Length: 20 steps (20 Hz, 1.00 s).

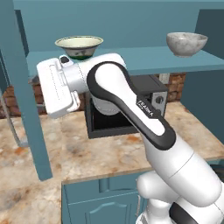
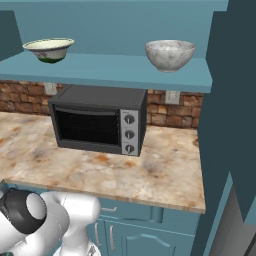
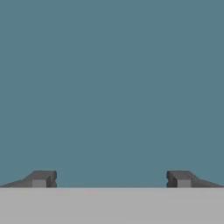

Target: Move the bowls from the cabinet to the plates on the dining table.

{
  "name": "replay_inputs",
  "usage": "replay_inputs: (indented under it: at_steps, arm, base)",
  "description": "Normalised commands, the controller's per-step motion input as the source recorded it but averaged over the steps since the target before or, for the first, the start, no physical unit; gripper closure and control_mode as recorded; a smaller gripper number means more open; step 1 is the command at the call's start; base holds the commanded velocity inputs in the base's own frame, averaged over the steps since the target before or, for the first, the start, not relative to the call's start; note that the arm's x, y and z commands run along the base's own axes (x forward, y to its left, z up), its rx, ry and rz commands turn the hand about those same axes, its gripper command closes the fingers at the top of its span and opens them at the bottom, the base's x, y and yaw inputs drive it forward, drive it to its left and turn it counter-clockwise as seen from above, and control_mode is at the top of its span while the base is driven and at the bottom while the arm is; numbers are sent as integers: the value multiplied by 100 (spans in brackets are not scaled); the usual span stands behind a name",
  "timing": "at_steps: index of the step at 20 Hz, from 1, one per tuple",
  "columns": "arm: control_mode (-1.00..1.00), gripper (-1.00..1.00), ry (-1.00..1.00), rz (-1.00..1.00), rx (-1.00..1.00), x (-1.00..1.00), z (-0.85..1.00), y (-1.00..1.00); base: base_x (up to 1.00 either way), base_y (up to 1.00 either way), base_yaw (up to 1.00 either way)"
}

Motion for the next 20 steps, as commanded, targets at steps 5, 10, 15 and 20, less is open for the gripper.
replay_inputs:
  at_steps: [5,10,15,20]
  arm:
    - [-100,-100,-2,0,-1,0,-10,43]
    - [-100,-100,0,0,0,6,-1,7]
    - [-100,-100,-3,0,0,-2,0,-9]
    - [-100,-100,-7,0,0,-5,5,-37]
  base:
    - [0,0,0]
    - [0,0,0]
    - [0,0,0]
    - [0,0,0]
